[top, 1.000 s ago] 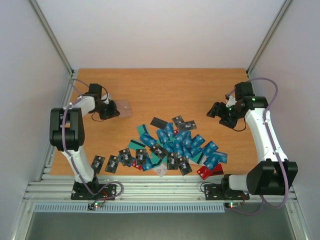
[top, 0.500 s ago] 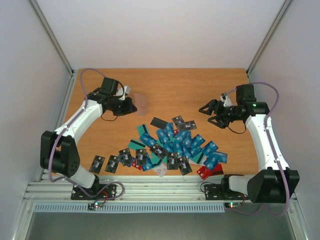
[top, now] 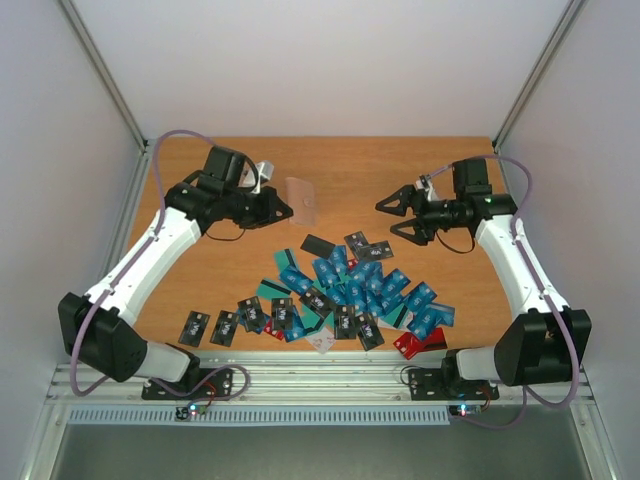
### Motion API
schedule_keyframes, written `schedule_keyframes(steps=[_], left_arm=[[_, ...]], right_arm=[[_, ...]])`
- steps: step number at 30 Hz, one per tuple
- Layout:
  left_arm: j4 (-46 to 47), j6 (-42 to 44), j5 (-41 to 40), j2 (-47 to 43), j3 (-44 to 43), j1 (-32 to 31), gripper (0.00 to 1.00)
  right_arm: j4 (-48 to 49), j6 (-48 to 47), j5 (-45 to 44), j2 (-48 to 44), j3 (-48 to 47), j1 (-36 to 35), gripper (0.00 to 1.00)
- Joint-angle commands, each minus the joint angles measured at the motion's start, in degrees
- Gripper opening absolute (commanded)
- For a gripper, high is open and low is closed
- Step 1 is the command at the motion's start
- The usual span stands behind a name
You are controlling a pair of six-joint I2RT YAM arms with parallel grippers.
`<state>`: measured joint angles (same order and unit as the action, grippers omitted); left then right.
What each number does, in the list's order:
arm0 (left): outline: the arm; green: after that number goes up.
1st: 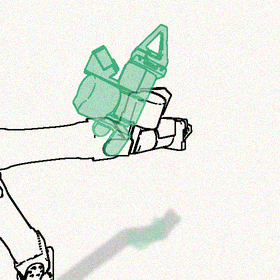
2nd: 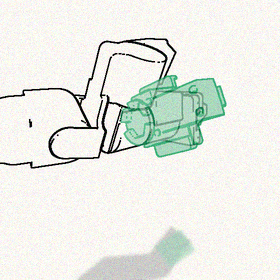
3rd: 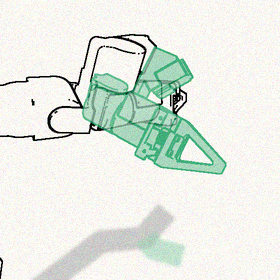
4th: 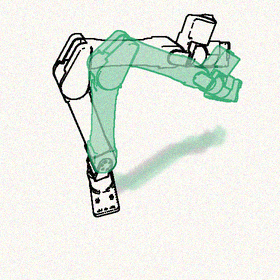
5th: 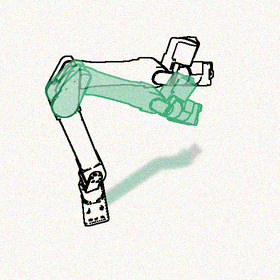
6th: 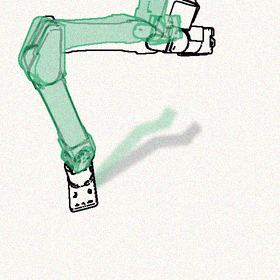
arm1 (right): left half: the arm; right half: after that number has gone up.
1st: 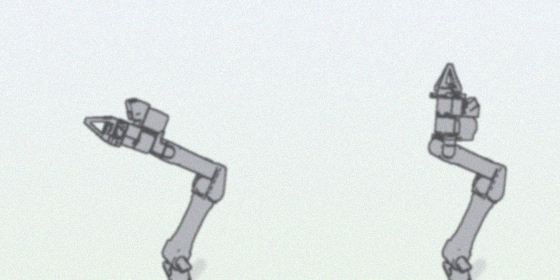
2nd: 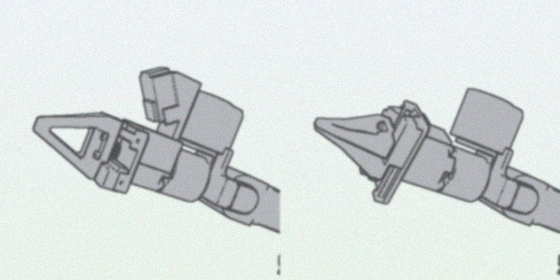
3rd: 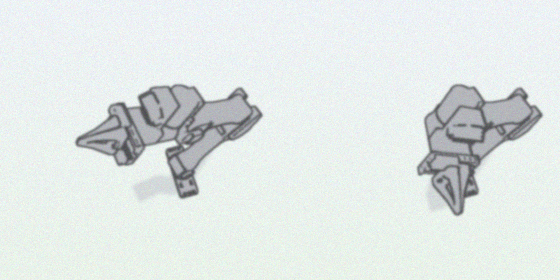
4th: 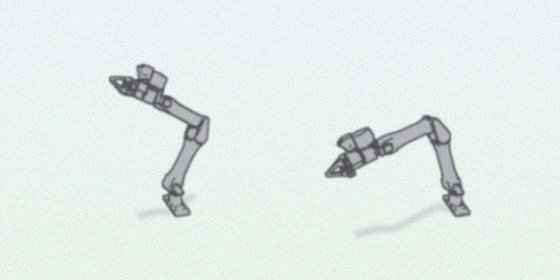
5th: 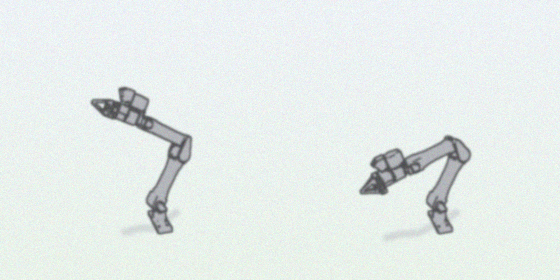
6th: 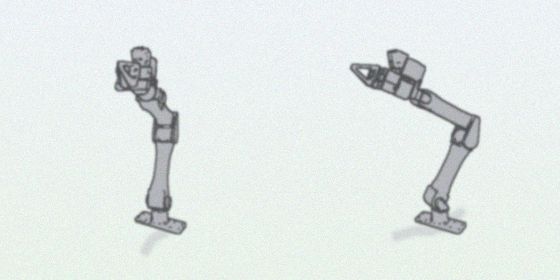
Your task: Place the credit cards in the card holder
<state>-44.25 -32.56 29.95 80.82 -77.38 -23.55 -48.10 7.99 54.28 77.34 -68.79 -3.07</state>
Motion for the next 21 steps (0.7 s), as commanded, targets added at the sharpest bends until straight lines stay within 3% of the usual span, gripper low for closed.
schedule_keyframes(steps=[1, 11, 21], left_arm=[[3.22, -4.11, 6.5, -0.01, -3.12, 0.08, 0.0], [12.88, -5.9, 19.41, 1.1, -4.14, 0.0, 0.0], [19.98, -8.37, 29.52, 0.21, -2.85, -0.05, 0.0]], right_arm=[[6.04, 2.76, 5.77, 0.81, -2.14, -0.31, 0.88], [12.97, 5.99, 9.56, 4.75, -5.02, -3.42, 0.9], [39.17, 25.8, 13.35, 8.99, -4.14, -9.09, 0.91]])
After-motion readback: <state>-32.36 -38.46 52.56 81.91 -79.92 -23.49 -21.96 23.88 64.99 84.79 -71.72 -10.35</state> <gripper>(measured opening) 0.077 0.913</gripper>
